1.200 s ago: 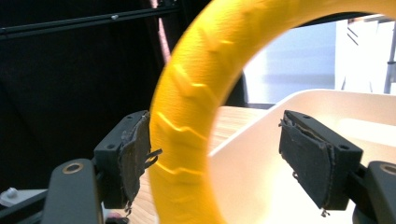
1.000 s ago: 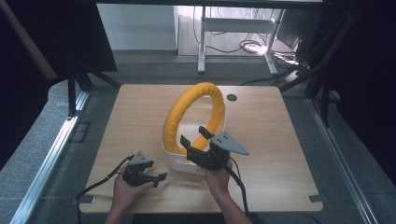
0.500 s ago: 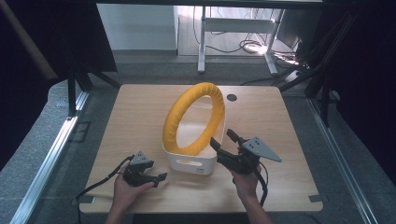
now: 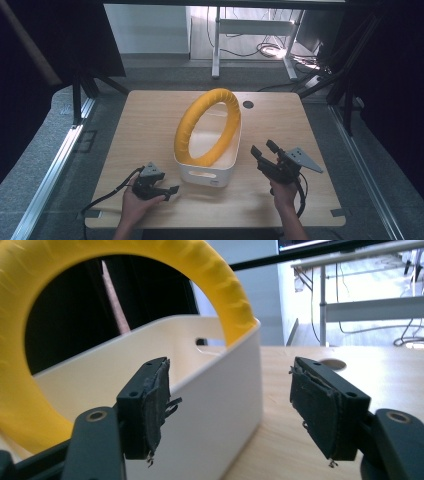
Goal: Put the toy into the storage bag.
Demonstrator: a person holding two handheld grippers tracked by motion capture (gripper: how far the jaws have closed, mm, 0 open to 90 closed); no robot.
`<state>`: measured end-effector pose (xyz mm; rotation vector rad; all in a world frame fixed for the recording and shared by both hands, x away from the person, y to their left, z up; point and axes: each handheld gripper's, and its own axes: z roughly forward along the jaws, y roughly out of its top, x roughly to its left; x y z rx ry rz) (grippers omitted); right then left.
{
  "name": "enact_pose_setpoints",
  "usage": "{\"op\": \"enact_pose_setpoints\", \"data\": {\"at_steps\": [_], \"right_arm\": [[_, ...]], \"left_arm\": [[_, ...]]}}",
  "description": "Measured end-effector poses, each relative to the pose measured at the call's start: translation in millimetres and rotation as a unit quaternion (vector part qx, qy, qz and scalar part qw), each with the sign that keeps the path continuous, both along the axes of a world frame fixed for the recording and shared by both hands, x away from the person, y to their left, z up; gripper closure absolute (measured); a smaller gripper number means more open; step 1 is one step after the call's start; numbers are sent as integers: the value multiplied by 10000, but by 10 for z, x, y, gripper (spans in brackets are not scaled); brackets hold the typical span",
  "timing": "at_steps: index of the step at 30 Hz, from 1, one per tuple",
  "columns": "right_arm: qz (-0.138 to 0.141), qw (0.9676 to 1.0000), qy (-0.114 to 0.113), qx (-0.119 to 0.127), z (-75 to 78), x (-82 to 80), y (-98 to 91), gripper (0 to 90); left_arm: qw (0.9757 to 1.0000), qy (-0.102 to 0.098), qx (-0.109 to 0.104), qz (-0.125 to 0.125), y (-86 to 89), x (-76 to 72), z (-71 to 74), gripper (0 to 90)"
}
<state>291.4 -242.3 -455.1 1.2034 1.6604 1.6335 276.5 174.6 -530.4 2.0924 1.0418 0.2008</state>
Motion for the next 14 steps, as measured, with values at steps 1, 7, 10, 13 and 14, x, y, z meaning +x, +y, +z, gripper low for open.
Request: {"op": "enact_pose_setpoints", "data": {"at_steps": [1,7,10,13,14], "right_arm": [[-17,10000,38,-28,-32,11,-30,329],[-87,9996,222,-167,-163,54,-118,331],[-65,9997,167,-184,-161,55,-133,328],[2,9996,131,-246,-163,49,-122,321],[30,9995,126,-291,-170,47,-115,318]], "left_arm": [[10000,-1,4,3,-1,0,-2,214],[10000,0,10,4,0,0,-1,214],[10000,-20,-1,-1,4,0,5,214],[10000,-17,-1,12,6,3,6,214],[10000,-22,-4,14,7,6,5,214]]}}
